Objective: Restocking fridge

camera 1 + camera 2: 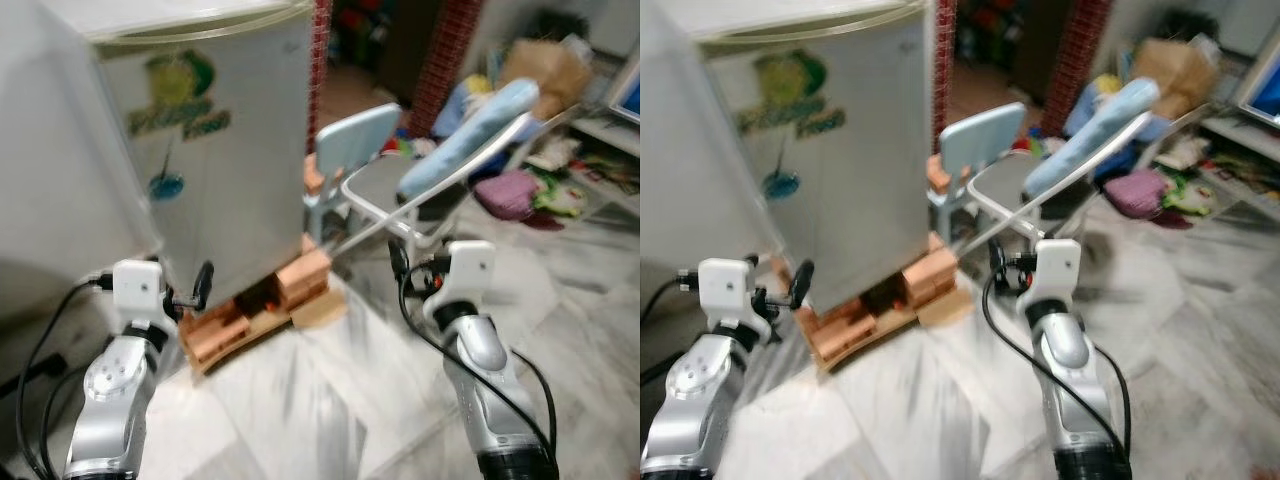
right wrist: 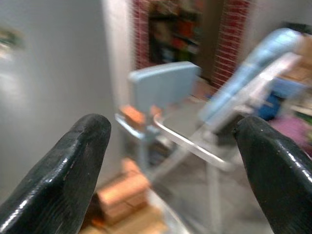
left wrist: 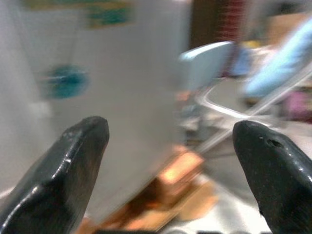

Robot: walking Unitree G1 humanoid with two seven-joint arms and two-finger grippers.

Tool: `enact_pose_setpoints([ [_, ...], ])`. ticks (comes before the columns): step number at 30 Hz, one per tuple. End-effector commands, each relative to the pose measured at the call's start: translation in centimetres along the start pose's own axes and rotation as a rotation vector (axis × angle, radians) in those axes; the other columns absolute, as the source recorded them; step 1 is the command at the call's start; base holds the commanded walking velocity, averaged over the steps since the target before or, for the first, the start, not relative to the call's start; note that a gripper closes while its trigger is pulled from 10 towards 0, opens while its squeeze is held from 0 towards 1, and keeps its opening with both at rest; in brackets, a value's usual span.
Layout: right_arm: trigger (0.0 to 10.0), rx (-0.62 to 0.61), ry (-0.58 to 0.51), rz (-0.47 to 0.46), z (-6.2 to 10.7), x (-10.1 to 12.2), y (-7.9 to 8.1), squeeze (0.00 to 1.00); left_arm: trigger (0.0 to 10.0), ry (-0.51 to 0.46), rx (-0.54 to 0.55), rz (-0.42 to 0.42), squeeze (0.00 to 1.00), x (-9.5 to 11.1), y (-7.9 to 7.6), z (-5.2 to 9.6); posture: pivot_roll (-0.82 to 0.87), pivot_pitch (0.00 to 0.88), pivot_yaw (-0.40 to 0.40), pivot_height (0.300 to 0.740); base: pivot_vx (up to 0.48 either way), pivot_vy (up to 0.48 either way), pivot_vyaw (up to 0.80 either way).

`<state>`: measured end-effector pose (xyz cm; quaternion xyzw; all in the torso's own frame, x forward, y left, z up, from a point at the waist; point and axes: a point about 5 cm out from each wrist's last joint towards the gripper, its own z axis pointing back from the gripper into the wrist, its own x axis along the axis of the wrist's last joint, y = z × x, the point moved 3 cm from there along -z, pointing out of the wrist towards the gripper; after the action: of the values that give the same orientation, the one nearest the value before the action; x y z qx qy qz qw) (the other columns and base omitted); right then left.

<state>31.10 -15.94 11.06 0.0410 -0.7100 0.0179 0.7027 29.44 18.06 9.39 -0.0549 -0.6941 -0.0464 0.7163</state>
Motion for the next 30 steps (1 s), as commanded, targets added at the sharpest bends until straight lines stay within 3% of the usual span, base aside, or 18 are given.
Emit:
enact_pose_setpoints([
  [1,10.0,0.015,-0.030,-0.004,-0.3,0.8,0.5,0.00,10.0,0.008,0.013,-0.005,0.00,-0.1,0.7,0.4,0.05,0.000,-0.027,0.740,0.000,0.480,-0.80],
  [10,10.0,0.012,-0.042,0.001,-0.6,1.1,0.5,0.00,10.0,0.007,0.010,-0.011,0.00,-0.1,0.7,0.5,0.05,0.000,-0.030,0.740,0.000,0.479,-0.72],
  [30,10.0,0.024,-0.071,0.024,-1.4,1.9,1.2,0.00,10.0,0.006,0.033,-0.052,0.00,0.7,1.5,0.0,0.04,0.000,0.001,0.740,0.000,0.478,-0.05],
])
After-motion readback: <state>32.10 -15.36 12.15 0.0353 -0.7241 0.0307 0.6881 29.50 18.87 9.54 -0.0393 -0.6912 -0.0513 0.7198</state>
